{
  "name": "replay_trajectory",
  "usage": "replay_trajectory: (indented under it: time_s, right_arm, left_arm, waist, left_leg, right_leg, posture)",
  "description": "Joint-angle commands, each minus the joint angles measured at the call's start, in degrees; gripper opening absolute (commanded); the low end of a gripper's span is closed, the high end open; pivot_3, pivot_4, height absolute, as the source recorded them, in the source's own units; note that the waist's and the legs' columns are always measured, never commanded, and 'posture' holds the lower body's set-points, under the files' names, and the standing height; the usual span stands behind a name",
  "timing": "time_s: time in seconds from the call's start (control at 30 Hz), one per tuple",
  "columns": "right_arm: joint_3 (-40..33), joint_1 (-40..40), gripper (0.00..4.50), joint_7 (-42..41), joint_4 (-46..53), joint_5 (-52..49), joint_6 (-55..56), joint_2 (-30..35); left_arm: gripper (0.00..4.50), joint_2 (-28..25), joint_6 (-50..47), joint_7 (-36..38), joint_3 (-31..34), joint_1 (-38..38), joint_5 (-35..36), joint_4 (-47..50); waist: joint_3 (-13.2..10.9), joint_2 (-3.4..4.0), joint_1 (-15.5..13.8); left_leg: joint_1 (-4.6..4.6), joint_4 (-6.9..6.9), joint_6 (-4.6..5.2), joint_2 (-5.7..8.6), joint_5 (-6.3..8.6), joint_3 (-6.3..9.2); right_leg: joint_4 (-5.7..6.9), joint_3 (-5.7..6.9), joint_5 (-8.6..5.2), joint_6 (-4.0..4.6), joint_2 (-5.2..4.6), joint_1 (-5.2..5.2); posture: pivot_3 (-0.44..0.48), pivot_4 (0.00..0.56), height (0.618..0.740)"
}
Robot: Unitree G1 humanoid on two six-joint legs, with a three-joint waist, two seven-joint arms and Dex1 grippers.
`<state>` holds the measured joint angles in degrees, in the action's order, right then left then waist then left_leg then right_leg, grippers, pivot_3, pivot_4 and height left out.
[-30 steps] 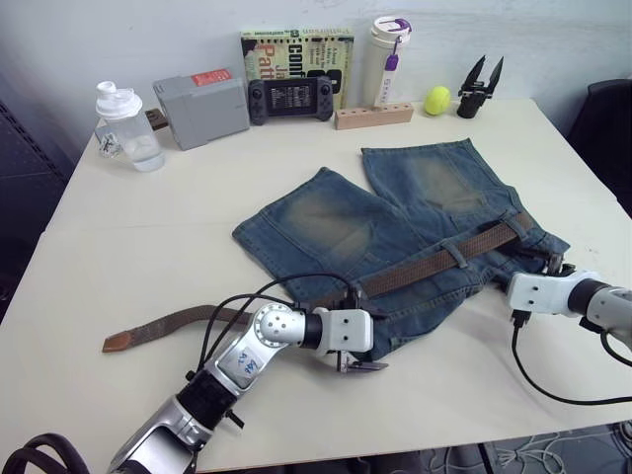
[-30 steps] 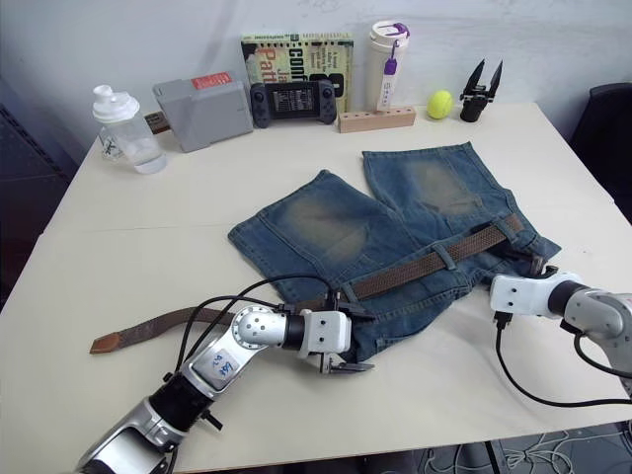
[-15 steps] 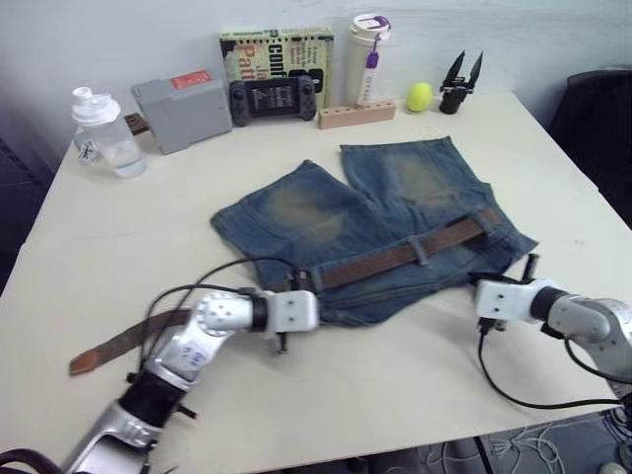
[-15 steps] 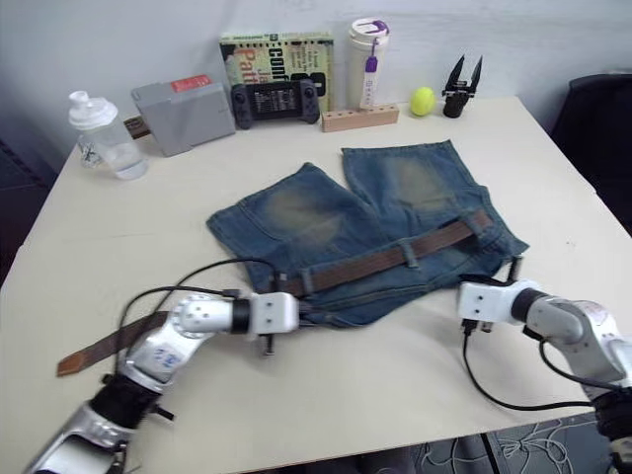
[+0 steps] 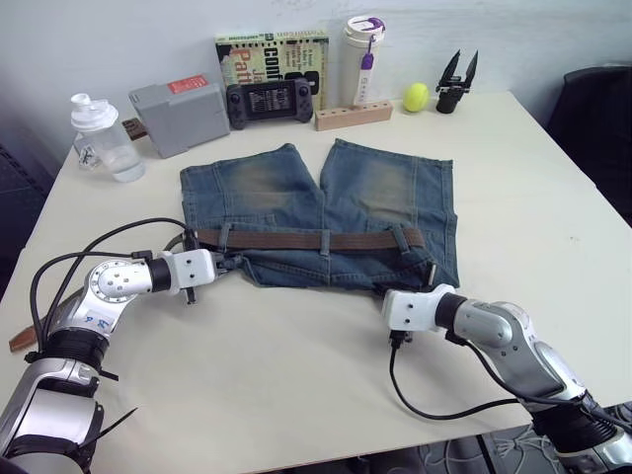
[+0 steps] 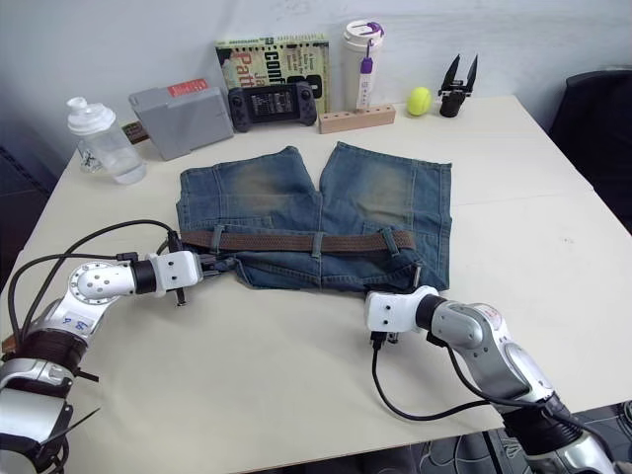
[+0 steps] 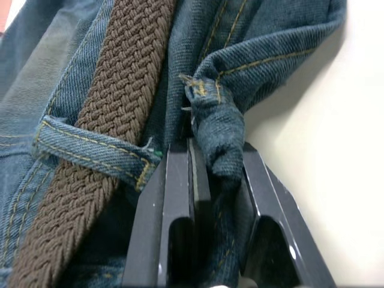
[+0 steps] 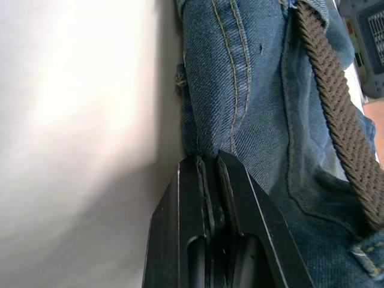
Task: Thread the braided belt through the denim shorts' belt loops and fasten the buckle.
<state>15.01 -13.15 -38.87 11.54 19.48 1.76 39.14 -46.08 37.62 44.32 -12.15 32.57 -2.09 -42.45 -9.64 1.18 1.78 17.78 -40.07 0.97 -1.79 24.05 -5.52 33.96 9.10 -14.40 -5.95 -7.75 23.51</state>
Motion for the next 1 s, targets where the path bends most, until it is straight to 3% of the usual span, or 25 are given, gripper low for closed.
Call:
replay_trajectory:
  time_s: [0.03,0.07,0.1,0.27,0.33,0.53,0.77,0.9,1.0]
  right_arm:
    - [-3.36,1.0,0.74,-0.26,-0.41,-0.48,-3.93,1.2]
    - [-4.03,1.14,1.06,-0.1,-0.41,-0.91,-4.25,1.32]
    - [-4.6,1.41,1.46,-0.62,-0.15,-1.66,-4.57,1.71]
    - [-8.23,3.5,3.9,-1.64,3.63,-4.33,-5.3,3.43]
    - [-10.56,5.42,4.5,-2.63,5.49,-5.79,-4.77,5.13]
    - [-15.11,8.1,4.5,-3.41,5.37,-6.11,-4.52,9.84]
    - [-15.01,8.81,4.5,-4.38,2.56,-9.55,-15.67,7.15]
    - [-13.88,8.4,4.5,-3.59,0.29,-9.05,-14.36,7.07]
    - [-13.09,7.7,4.5,-2.65,-2.08,-7.73,-12.74,7.41]
  left_arm:
    - [0.69,-1.28,-3.35,4.06,2.82,-7.4,2.92,-1.47]
    - [1.21,-0.89,-4.29,4.9,3.54,-8.77,4.65,0.85]
    - [1.44,-0.62,-5.5,5.61,4.26,-10.16,6.0,3.37]
    - [3.62,-0.42,-9.38,4.2,7.11,-15.06,6.47,13.45]
    - [4.35,-0.15,-11.15,4.41,8.43,-16.73,7.71,18.03]
    - [4.35,1.17,-13.44,2.1,9.34,-18.36,5.29,24.68]
    - [4.35,1.87,-14.5,-2.13,7.24,-16.79,-2.9,21.63]
    - [4.35,2.12,-13.93,-4.43,6.16,-14.73,-5.95,18.36]
    - [3.5,2.27,-12.75,-6.43,5.03,-12.65,-8.66,15.21]
  waist:
    - [0.01,0.02,0.24]
    - [0.01,0.02,0.46]
    - [0.01,0.02,0.57]
    - [0.02,0.01,-0.34]
    - [0.03,0.02,-0.58]
    - [0.0,0.02,-1.24]
    - [0.09,0.09,-2.08]
    - [0.52,0.13,-2.66]
    - [0.7,0.09,-2.96]
  left_leg:
    - [0.04,0.01,0.0,-0.01,0.0,-0.03]
    - [0.06,0.03,0.0,-0.01,0.0,-0.05]
    - [0.13,0.04,0.0,-0.04,0.0,-0.05]
    - [0.23,-0.02,0.01,0.01,0.01,0.03]
    - [0.26,-0.02,0.02,0.0,0.01,0.13]
    - [0.4,-0.03,0.07,0.07,0.04,0.13]
    - [0.26,-0.09,0.04,0.08,0.02,0.14]
    - [0.21,-0.09,0.07,0.02,0.01,0.18]
    - [0.15,-0.09,0.09,0.02,0.0,0.18]
  right_leg:
    - [0.03,0.0,-0.01,0.02,0.0,0.06]
    - [0.03,0.0,-0.01,0.02,0.0,0.09]
    - [0.02,0.01,-0.02,0.04,0.01,0.16]
    - [-0.01,0.04,-0.01,0.02,-0.04,0.17]
    - [-0.03,0.05,-0.01,0.01,-0.08,0.15]
    - [-0.13,0.11,0.01,-0.03,-0.11,0.17]
    - [-0.08,0.12,0.01,-0.04,-0.07,-0.02]
    - [-0.06,0.07,0.01,-0.04,-0.14,-0.15]
    - [-0.01,0.06,0.01,-0.04,-0.19,-0.26]
  posture:
    - [0.0,0.15,0.722]
    - [0.0,0.15,0.722]
    - [0.0,0.15,0.722]
    - [0.0,0.15,0.722]
    - [0.0,0.15,0.722]
    - [0.0,0.15,0.722]
    - [0.0,0.15,0.722]
    - [0.0,0.15,0.722]
    - [0.0,0.15,0.722]
